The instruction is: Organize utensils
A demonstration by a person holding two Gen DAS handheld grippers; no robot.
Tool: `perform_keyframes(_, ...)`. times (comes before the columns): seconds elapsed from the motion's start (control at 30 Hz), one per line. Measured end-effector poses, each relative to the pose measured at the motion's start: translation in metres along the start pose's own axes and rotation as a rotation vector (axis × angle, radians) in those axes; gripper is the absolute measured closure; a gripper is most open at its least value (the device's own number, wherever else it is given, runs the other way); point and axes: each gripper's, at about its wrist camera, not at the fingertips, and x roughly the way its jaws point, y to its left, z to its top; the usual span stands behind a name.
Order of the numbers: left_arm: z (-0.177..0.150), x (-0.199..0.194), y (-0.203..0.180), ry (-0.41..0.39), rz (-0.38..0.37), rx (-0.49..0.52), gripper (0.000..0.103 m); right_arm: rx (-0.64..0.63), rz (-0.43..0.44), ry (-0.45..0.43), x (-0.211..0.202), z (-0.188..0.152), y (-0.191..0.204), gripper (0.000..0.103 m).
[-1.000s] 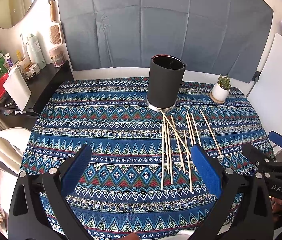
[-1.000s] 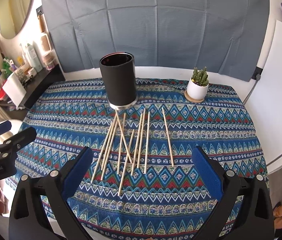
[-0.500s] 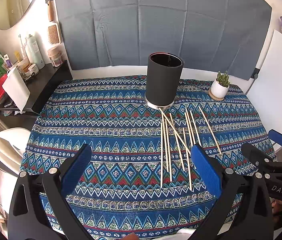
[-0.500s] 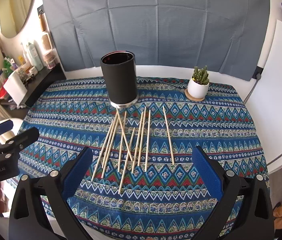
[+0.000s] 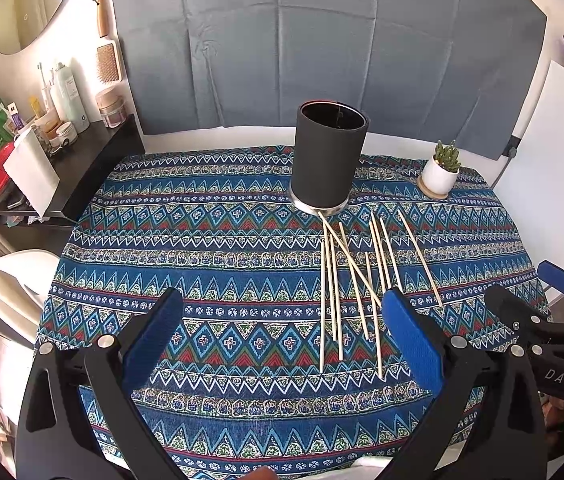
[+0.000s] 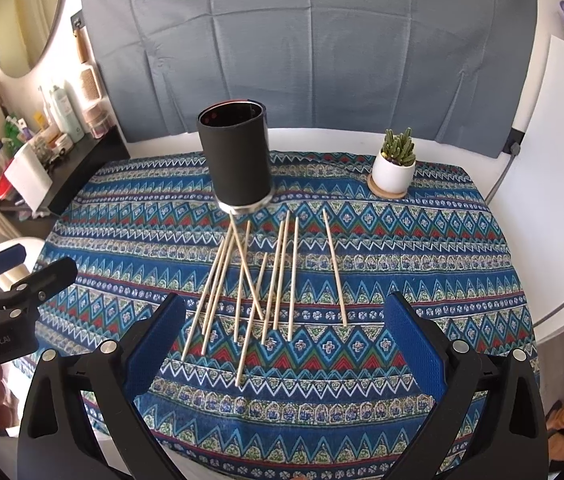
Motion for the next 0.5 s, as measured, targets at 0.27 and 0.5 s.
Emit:
perform_keyframes(0.27,0.002,0.0008,-0.0014,0.003,0.005,0.01,0.006,0.01,0.0,0.0,0.0009,0.0004,-0.0029,0.008)
perform_keyframes(0.5,0.0033,0.0044,-0.0028,0.014,0.008,0.019,0.006,0.018,0.002,0.009,0.0038,0.0013,-0.0055,0.008)
